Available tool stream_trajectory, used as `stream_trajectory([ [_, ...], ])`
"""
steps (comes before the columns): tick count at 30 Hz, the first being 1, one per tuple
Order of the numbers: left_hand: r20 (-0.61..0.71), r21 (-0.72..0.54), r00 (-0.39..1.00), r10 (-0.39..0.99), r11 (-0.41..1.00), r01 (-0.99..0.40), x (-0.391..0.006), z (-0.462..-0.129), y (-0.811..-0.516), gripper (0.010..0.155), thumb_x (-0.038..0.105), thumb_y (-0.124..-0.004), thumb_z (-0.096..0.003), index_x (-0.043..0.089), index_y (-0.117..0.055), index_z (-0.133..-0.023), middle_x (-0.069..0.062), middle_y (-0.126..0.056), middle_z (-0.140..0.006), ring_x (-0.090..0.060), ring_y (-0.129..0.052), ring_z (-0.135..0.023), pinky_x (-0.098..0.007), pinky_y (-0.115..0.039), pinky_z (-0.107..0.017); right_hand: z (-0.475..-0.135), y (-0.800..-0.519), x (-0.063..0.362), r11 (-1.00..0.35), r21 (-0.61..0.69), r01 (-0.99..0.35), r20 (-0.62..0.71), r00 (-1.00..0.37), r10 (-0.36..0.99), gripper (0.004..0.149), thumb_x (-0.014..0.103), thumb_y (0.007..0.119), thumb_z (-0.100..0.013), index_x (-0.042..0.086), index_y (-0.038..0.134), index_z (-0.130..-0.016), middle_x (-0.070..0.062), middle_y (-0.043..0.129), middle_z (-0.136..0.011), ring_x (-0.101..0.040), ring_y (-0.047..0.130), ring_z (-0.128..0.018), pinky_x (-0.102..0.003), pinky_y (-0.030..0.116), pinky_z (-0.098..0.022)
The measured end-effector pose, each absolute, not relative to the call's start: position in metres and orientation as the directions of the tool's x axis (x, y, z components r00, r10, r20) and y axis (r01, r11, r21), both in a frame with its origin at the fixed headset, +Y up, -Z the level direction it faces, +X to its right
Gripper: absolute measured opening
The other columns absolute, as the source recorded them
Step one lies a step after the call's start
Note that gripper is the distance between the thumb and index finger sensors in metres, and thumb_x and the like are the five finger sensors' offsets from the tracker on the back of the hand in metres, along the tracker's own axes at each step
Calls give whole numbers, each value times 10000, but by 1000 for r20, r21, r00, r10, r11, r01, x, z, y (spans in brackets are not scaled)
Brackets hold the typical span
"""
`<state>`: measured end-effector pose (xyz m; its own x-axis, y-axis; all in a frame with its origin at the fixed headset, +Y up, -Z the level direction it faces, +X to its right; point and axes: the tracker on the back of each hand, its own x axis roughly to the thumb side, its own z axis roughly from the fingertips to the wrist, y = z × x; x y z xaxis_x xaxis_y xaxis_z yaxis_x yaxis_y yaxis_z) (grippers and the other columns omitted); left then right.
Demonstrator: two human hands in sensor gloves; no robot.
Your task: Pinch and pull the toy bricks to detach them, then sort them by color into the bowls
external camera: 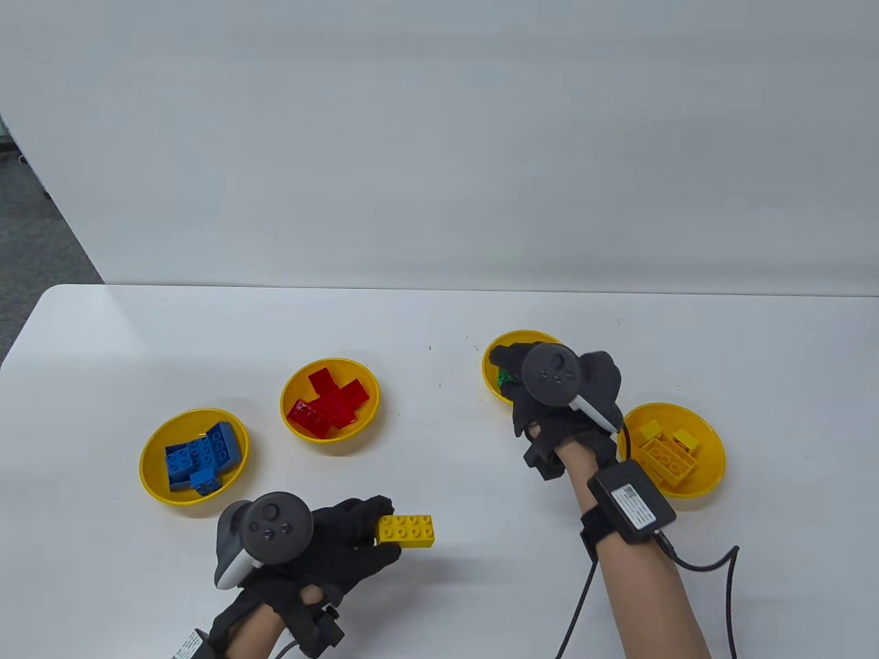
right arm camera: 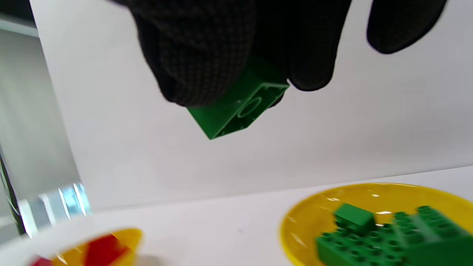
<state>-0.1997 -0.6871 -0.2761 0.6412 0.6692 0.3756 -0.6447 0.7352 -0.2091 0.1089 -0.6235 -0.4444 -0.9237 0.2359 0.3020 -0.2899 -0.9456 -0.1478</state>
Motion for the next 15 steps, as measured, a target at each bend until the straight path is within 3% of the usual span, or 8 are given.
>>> stream_trajectory([
  [3, 362, -205, 647, 671, 734, -647, -204, -278, -687, 672, 461, -998, -422, 126, -814, -975, -215, -962, -835, -391, -1050, -629, -580, -852, -489, -477, -650, 104, -990, -108, -95, 235, -970, 68, 523, 222, 899, -298, 182, 910, -819, -84, 960, -849, -436, 826, -870, -783, 607, -544],
  [5, 360, -201, 655, 665, 741, -641, -205, -279, -687, 674, 462, -996, -425, 125, -810, -978, -216, -959, -838, -393, -1047, -632, -580, -851, -490, -490, -662, 105, -994, -85, -73, 214, -975, 53, 520, 226, 898, -299, 191, 910, -818, -76, 962, -854, -429, 819, -880, -788, 597, -547],
  [9, 350, -202, 669, 656, 750, -630, -206, -281, -689, 673, 464, -991, -427, 127, -806, -979, -212, -958, -841, -390, -1047, -634, -580, -851, -491, -501, -667, 112, -986, -102, -134, 133, -984, 120, 540, 234, 870, -342, 192, 853, -880, -160, 834, -977, -482, 783, -890, -790, 586, -553],
  [15, 339, -204, 667, 664, 744, -637, -206, -281, -690, 676, 471, -985, -430, 124, -803, -981, -211, -957, -839, -389, -1046, -634, -578, -851, -491, -486, -642, 128, -939, -177, -295, 125, -953, 275, 527, 232, 841, -368, 162, 842, -890, -191, 818, -976, -511, 786, -863, -782, 601, -539],
])
